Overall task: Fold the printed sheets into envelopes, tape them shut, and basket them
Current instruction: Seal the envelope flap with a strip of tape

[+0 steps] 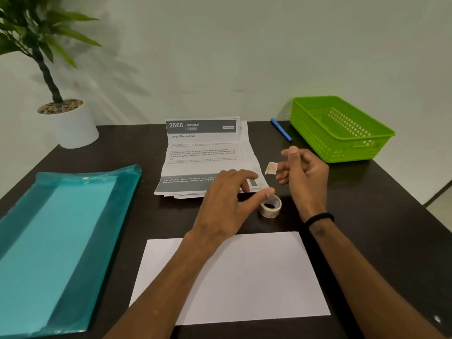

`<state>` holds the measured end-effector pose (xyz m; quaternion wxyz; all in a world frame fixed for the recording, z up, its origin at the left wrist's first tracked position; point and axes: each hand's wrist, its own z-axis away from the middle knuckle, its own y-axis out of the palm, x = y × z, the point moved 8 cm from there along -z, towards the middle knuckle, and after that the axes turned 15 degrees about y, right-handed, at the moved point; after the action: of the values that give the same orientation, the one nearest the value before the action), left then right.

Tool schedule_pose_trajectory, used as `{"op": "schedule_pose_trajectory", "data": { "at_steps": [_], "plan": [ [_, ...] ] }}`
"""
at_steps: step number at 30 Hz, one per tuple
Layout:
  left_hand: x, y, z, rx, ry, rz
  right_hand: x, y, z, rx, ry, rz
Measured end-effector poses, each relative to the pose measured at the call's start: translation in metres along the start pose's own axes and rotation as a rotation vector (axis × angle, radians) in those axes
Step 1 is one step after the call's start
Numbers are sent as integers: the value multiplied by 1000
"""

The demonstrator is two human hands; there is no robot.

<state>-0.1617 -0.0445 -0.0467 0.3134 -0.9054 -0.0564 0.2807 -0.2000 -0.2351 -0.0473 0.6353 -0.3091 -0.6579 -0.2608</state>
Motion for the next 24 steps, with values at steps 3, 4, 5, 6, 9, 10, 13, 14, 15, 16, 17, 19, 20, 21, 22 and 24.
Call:
{"op": "schedule_pose_trajectory", "data": {
  "at_steps": [3,4,5,6,9,10,13,14,15,16,17,19,20,21,22,24],
  "plan": [
    [2,-14,-4,-176,-102,176,14,2,9,34,-114,59],
    [1,-15,-7,-177,-140,236,19,4,13,59,-150,95],
    [0,-14,-9,-160,-173,283,24,4,17,83,-180,134],
    [-3,-13,-11,-138,-197,314,30,4,21,106,-204,168],
    [-12,-15,-12,-100,-250,373,52,-1,35,171,-237,222],
    [-15,-16,-9,-100,-277,414,59,-2,39,206,-233,237],
    [-26,-23,10,-146,-388,624,67,-5,55,350,-159,275],
    [-31,-24,18,-169,-415,681,67,-6,61,393,-127,289],
    [-36,-26,26,-187,-438,715,65,-8,67,432,-99,301],
    [-41,-27,35,-203,-461,737,63,-11,74,469,-74,299],
    [-45,-27,43,-221,-485,753,61,-14,81,499,-50,278],
    [-51,-25,57,-260,-527,776,57,-22,91,546,5,213],
    [-54,-25,62,-277,-536,780,55,-26,96,569,30,187],
    [-57,-24,66,-292,-539,782,54,-29,99,592,47,177],
    [-60,-23,70,-307,-542,784,53,-31,102,607,51,190],
    [-66,-22,76,-328,-554,776,51,-36,108,597,38,231]
  ]
}}
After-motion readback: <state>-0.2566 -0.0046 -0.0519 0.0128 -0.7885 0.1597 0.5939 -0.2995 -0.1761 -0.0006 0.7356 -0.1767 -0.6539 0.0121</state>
